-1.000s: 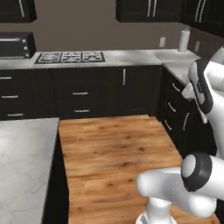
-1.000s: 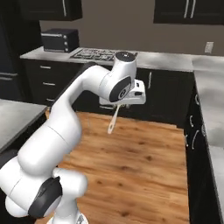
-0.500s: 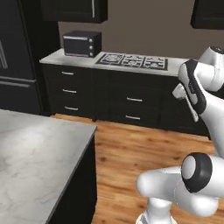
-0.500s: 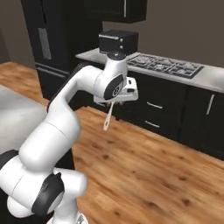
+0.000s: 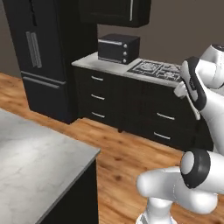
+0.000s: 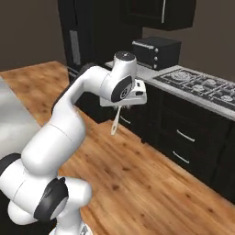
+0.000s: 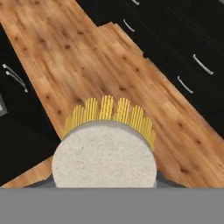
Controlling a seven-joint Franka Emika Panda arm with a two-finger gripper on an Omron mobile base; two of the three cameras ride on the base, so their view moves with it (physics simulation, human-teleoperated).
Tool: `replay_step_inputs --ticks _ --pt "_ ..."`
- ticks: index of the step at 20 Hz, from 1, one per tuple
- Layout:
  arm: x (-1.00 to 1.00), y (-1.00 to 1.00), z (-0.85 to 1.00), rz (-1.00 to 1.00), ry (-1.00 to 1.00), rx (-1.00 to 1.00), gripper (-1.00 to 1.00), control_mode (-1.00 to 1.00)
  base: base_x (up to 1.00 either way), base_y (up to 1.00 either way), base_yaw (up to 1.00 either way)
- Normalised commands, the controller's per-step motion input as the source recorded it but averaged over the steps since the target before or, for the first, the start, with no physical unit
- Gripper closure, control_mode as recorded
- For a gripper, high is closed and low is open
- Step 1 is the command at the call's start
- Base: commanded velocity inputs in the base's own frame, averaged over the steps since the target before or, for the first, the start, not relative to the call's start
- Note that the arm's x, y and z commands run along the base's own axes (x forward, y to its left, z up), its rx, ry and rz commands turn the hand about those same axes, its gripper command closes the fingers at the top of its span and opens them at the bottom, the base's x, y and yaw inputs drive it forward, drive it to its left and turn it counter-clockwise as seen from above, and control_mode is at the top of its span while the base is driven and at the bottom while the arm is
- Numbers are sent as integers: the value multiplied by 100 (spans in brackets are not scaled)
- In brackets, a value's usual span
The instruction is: Grab the spray bottle from the cabinet, then place it next to the cutting board for sanitizing. Then grab the dish brush from the countertop next to the sink and place it next to the cutting board.
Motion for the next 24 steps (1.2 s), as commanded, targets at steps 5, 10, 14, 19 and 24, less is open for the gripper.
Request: replay_step_inputs --ticks 5,10,14,19,24 --pt "0 0 0 0 0 0 100 100 100 -50 62" --pt "0 0 0 0 0 0 100 100 100 -51 64" --pt "0 0 0 0 0 0 100 100 100 -42 67" --pt "0 0 0 0 0 0 100 100 100 -42 67" --pt "0 0 0 0 0 0 100 100 100 -47 66"
